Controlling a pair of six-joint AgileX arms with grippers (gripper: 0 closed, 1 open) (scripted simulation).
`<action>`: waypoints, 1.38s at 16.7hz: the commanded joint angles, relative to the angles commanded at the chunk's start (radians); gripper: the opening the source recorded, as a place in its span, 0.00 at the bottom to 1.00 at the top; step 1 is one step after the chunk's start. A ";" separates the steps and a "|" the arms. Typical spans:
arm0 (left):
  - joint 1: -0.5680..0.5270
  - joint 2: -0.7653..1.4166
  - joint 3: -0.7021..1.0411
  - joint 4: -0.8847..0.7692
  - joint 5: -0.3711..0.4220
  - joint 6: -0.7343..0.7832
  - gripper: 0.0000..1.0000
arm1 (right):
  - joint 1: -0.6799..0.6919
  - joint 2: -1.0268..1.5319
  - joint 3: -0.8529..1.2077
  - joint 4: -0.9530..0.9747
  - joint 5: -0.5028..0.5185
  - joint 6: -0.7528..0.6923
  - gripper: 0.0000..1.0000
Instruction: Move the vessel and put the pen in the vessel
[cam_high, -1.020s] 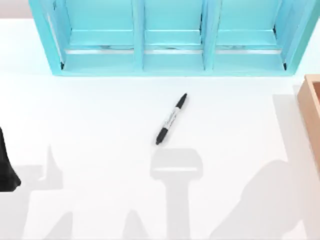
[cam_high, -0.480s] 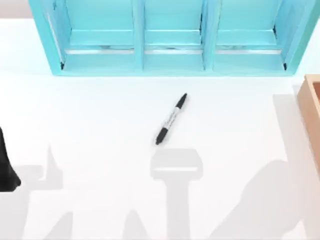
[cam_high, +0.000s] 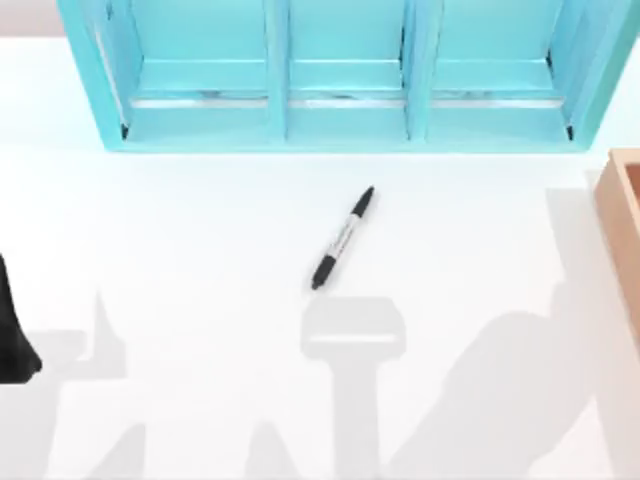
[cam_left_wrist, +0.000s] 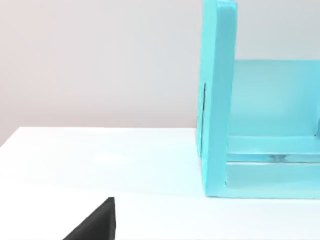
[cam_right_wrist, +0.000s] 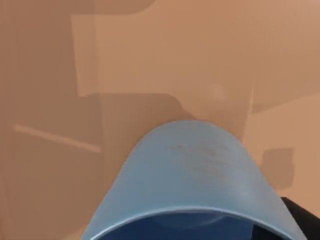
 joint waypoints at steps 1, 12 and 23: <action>0.000 0.000 0.000 0.000 0.000 0.000 1.00 | 0.029 -0.008 0.028 -0.037 0.000 0.028 0.00; 0.000 0.000 0.000 0.000 0.000 0.000 1.00 | 0.393 -0.145 0.348 -0.491 0.000 0.392 0.00; 0.000 0.000 0.000 0.000 0.000 0.000 1.00 | 0.525 -0.022 0.340 -0.349 -0.022 0.556 0.00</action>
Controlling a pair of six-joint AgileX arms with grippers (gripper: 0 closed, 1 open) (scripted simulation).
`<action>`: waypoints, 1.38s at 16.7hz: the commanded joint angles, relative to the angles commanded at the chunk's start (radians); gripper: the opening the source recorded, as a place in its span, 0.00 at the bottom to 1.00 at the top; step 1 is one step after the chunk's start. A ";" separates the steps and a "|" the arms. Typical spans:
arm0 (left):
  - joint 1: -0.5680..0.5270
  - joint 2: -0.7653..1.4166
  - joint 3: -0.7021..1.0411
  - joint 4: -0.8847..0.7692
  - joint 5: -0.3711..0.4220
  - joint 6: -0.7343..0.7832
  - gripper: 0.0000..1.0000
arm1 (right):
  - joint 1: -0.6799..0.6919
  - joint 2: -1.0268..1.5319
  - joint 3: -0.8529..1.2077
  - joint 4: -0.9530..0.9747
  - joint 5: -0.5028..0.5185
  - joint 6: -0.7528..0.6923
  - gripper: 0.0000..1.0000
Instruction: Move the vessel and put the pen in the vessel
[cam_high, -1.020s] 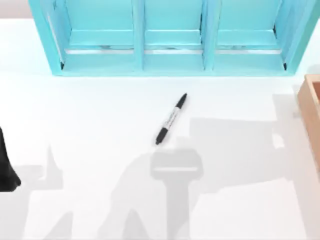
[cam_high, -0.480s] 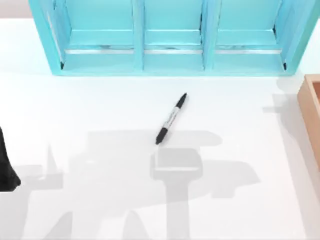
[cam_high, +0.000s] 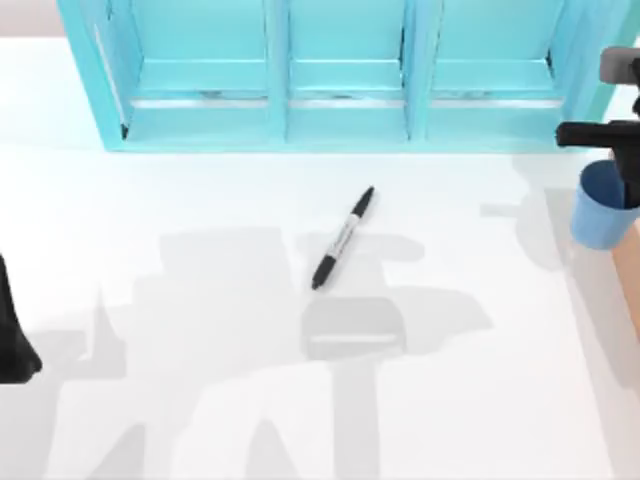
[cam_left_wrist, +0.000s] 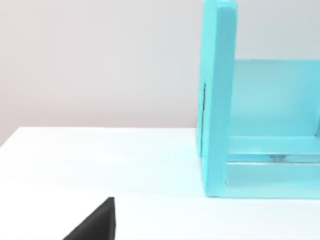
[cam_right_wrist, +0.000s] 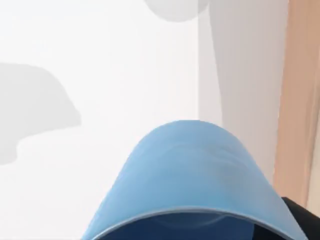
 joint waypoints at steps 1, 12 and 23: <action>0.000 0.000 0.000 0.000 0.000 0.000 1.00 | 0.050 0.030 -0.004 0.047 -0.004 0.038 0.00; 0.000 0.000 0.000 0.000 0.000 0.000 1.00 | 0.188 0.142 -0.051 0.223 -0.021 0.161 0.00; 0.000 0.000 0.000 0.000 0.000 0.000 1.00 | 0.207 0.181 -0.119 0.339 -0.019 0.172 0.23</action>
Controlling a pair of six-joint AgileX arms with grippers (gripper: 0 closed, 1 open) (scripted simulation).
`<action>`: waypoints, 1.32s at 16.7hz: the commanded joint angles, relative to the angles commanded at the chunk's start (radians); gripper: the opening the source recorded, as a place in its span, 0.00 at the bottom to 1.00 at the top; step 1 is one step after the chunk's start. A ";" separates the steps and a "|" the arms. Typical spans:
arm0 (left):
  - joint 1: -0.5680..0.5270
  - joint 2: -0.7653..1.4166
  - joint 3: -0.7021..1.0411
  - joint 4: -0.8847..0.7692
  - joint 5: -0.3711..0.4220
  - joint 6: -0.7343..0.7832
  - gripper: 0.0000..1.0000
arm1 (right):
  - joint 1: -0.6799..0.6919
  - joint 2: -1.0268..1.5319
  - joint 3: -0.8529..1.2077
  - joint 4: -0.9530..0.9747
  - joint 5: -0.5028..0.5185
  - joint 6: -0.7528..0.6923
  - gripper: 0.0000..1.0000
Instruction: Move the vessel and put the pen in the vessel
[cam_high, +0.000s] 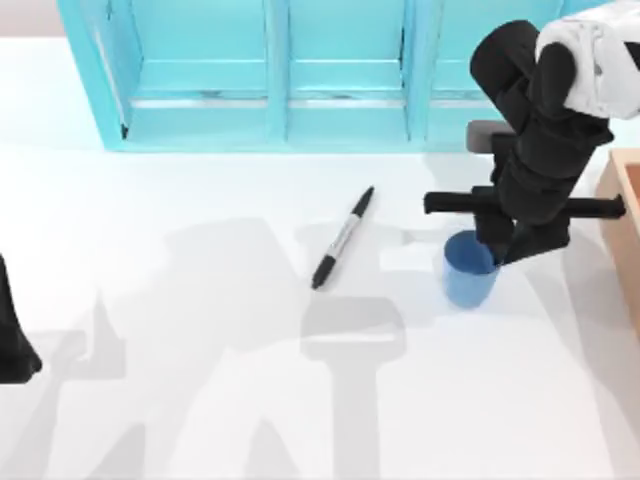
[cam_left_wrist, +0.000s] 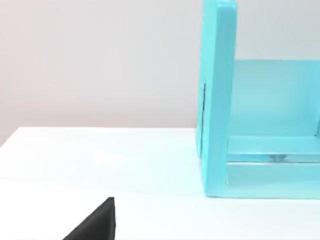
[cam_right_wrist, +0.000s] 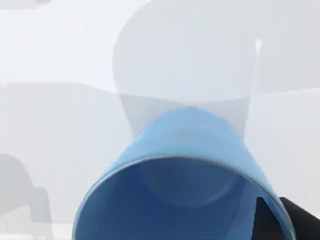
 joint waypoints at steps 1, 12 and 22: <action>0.000 0.000 0.000 0.000 0.000 0.000 1.00 | 0.000 0.000 0.000 0.000 0.000 0.000 0.30; 0.000 0.000 0.000 0.000 0.000 0.000 1.00 | 0.000 0.000 0.000 0.000 0.000 0.000 1.00; 0.000 0.000 0.000 0.000 0.000 0.000 1.00 | 0.001 0.005 0.038 -0.039 -0.001 -0.002 1.00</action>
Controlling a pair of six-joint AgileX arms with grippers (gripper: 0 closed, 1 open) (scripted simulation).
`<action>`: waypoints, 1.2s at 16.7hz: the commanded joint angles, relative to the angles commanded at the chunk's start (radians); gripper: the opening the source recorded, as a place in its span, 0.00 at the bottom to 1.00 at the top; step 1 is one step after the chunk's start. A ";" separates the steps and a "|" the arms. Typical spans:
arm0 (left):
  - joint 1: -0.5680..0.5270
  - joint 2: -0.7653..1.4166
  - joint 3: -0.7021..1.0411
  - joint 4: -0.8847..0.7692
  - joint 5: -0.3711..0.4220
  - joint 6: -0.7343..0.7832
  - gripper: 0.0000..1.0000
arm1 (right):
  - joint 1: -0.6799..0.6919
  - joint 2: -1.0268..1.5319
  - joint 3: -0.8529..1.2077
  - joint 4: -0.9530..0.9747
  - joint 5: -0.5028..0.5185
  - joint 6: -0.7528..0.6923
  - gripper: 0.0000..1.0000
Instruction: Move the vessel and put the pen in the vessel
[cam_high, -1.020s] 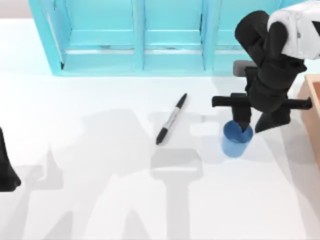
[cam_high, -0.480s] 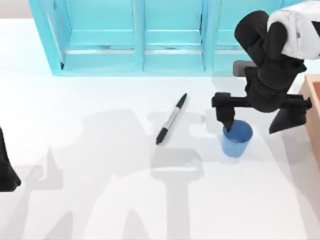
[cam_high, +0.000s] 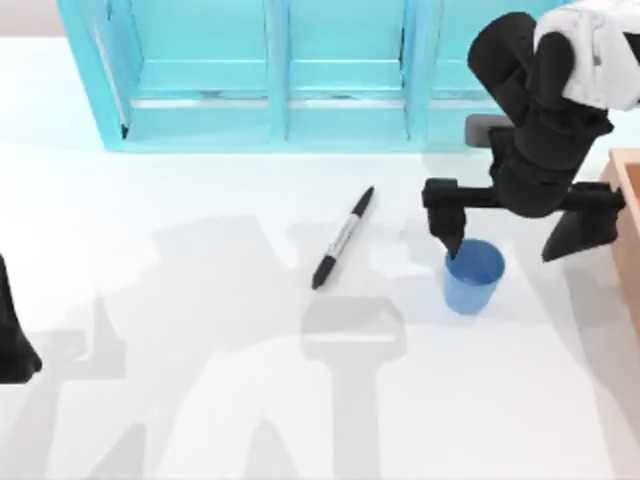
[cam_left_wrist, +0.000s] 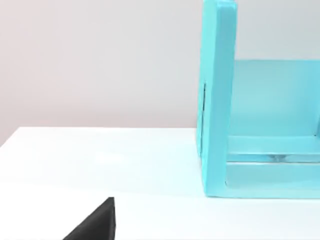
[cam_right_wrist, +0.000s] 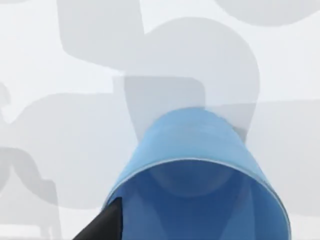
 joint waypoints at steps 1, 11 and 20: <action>0.000 0.000 0.000 0.000 0.000 0.000 1.00 | 0.002 0.003 0.034 -0.034 -0.001 -0.001 1.00; 0.000 0.000 0.000 0.000 0.000 0.000 1.00 | -0.008 -0.001 0.545 -0.544 0.002 -0.003 1.00; 0.000 0.000 0.000 0.000 0.000 0.000 1.00 | 0.000 0.044 0.565 -0.513 -0.006 0.069 1.00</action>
